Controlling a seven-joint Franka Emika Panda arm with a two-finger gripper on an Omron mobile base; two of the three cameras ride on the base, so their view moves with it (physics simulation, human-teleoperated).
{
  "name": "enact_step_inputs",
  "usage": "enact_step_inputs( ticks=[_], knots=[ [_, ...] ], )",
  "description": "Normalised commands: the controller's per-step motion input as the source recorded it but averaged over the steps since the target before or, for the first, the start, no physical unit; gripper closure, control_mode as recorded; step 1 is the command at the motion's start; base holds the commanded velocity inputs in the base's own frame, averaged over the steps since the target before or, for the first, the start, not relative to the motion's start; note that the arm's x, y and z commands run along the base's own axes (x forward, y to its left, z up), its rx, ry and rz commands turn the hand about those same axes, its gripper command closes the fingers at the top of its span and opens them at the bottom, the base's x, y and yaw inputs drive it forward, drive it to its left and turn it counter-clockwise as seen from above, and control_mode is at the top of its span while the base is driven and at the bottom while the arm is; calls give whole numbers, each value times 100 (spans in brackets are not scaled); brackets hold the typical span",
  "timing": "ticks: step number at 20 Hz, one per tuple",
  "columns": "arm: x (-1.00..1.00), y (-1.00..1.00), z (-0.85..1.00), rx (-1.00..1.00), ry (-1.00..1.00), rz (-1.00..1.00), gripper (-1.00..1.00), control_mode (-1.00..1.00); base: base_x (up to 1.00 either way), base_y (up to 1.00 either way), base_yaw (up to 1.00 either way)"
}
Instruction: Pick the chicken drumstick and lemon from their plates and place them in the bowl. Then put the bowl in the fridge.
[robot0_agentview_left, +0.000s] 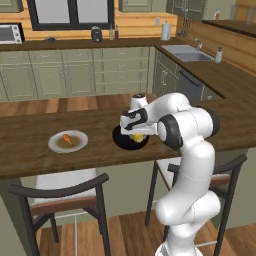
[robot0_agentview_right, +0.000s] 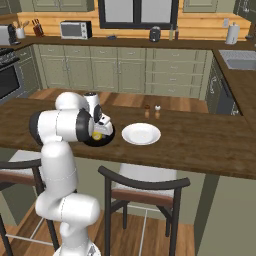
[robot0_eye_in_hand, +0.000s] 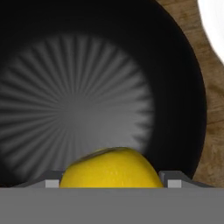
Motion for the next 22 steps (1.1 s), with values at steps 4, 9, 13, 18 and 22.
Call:
enact_step_inputs(
  ticks=[4, 9, 13, 18, 22],
  knots=[
    [1, 1, -1, 0, 0, 0, -100, -100, 0, 0, 0],
    [0, 0, 0, 0, 0, 0, -100, -100, 0, 0, 0],
    [2, 0, 0, 0, 0, 0, -100, -100, 0, 0, 0],
    [4, 0, 2, 0, 0, 0, -100, -100, 0, 0, 0],
    [0, 4, 38, 0, -4, 0, -100, -100, 0, 0, 0]
  ],
)
